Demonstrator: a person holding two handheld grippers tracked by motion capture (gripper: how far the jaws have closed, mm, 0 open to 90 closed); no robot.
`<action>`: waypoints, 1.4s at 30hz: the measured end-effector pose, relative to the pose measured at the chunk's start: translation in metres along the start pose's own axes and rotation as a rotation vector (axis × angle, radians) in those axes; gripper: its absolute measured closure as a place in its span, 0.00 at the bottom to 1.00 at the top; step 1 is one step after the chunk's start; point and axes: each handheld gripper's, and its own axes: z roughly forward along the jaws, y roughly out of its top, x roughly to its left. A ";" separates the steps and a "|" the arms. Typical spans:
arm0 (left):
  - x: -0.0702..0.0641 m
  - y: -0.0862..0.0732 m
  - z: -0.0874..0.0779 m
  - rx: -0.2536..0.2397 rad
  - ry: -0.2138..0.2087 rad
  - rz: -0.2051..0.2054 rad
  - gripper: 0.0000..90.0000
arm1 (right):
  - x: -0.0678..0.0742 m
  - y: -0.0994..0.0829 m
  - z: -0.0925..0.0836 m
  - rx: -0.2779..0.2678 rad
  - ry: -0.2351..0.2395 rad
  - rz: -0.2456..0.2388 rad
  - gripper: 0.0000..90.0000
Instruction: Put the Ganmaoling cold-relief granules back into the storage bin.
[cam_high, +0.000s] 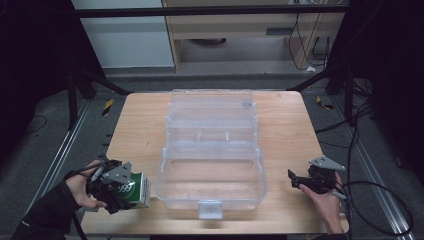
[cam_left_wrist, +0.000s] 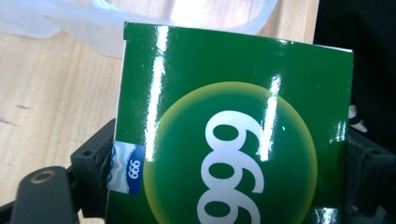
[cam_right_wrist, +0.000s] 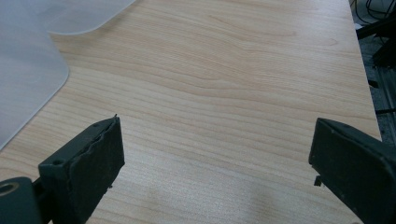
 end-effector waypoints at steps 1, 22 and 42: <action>0.001 0.002 -0.003 0.000 0.003 0.001 0.15 | 0.000 0.000 0.000 0.001 0.000 0.002 0.04; 0.012 0.039 -0.043 -0.031 0.043 0.037 0.15 | 0.000 0.000 0.000 0.005 0.005 0.004 0.04; 0.018 0.075 -0.044 -0.040 0.031 0.075 0.15 | 0.000 -0.001 0.000 0.002 0.008 0.000 0.04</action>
